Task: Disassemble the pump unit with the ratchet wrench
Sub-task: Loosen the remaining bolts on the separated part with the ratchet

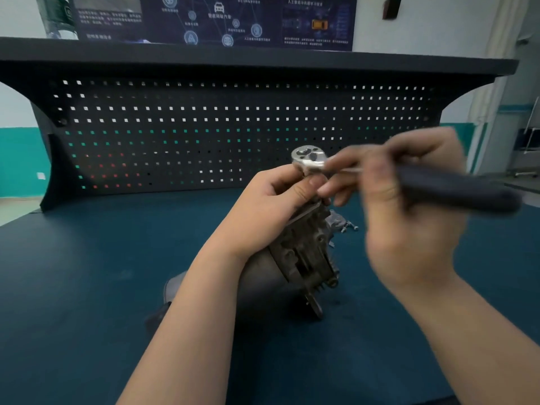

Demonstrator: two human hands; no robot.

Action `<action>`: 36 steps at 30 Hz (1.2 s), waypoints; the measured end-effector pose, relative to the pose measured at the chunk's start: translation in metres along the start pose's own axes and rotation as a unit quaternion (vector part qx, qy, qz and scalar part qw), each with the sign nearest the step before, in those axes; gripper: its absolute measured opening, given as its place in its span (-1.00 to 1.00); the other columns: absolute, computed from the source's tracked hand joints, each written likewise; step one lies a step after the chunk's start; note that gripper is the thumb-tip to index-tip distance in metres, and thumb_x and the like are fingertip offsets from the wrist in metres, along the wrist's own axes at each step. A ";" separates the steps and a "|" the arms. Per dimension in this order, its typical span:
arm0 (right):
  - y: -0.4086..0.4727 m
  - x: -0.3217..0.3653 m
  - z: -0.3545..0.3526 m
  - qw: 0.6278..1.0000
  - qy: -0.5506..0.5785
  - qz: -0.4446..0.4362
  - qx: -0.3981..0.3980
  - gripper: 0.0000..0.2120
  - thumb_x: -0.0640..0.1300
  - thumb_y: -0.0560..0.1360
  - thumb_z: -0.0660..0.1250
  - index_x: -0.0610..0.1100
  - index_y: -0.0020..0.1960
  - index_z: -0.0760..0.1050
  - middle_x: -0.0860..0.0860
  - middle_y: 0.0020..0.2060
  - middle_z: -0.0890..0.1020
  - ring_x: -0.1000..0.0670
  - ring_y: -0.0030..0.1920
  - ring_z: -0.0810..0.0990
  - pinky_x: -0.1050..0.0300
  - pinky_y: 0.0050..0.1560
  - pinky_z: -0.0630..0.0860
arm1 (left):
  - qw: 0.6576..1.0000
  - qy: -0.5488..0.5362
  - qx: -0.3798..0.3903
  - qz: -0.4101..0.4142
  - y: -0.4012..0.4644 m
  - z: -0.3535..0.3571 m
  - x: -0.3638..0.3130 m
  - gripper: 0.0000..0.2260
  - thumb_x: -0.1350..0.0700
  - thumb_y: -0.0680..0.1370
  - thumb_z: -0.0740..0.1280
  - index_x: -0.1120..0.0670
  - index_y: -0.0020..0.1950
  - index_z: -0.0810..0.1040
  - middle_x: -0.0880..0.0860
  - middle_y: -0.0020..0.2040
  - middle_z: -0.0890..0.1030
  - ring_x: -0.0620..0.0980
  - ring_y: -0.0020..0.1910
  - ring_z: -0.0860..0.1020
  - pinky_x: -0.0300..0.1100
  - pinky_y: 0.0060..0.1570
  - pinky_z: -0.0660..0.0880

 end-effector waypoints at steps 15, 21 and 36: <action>0.026 -0.103 0.009 0.819 0.361 0.421 -0.148 -0.70 -0.06 0.64 0.13 -0.12 -0.25 0.33 0.01 -0.47 0.49 0.10 -0.61 0.30 0.29 -0.57 0.22 | 0.999 -0.018 -0.029 -0.033 0.001 -0.002 0.002 -0.74 0.11 0.60 0.27 0.27 -0.15 0.59 0.06 -0.23 0.66 -0.03 -0.23 0.60 -0.18 -0.12 0.56; 0.007 -0.045 -0.010 0.935 0.196 0.219 -0.200 -0.78 -0.04 0.64 0.13 -0.12 -0.12 0.39 -0.08 -0.29 0.65 -0.01 -0.42 0.56 0.18 -0.42 0.44 | 1.000 0.009 -0.023 -0.015 0.002 -0.002 0.001 -0.78 0.12 0.60 0.27 0.13 -0.20 0.61 -0.01 -0.25 0.65 -0.12 -0.25 0.58 -0.29 -0.18 0.52; 0.026 -0.069 -0.011 0.927 0.231 0.234 -0.179 -0.78 -0.03 0.65 0.07 -0.14 -0.10 0.27 -0.05 -0.43 0.60 0.02 -0.58 0.43 0.29 -0.52 0.30 | 1.000 0.011 -0.013 -0.007 0.000 0.000 -0.001 -0.71 -0.03 0.53 0.23 0.14 -0.03 0.63 0.00 -0.19 0.65 -0.12 -0.18 0.60 -0.30 -0.12 0.52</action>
Point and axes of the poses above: each hand's wrist, its own y-axis towards the middle knuckle, its own z-axis out of the palm, x = y × z, the point moved 7 cm from there along y, towards the middle knuckle
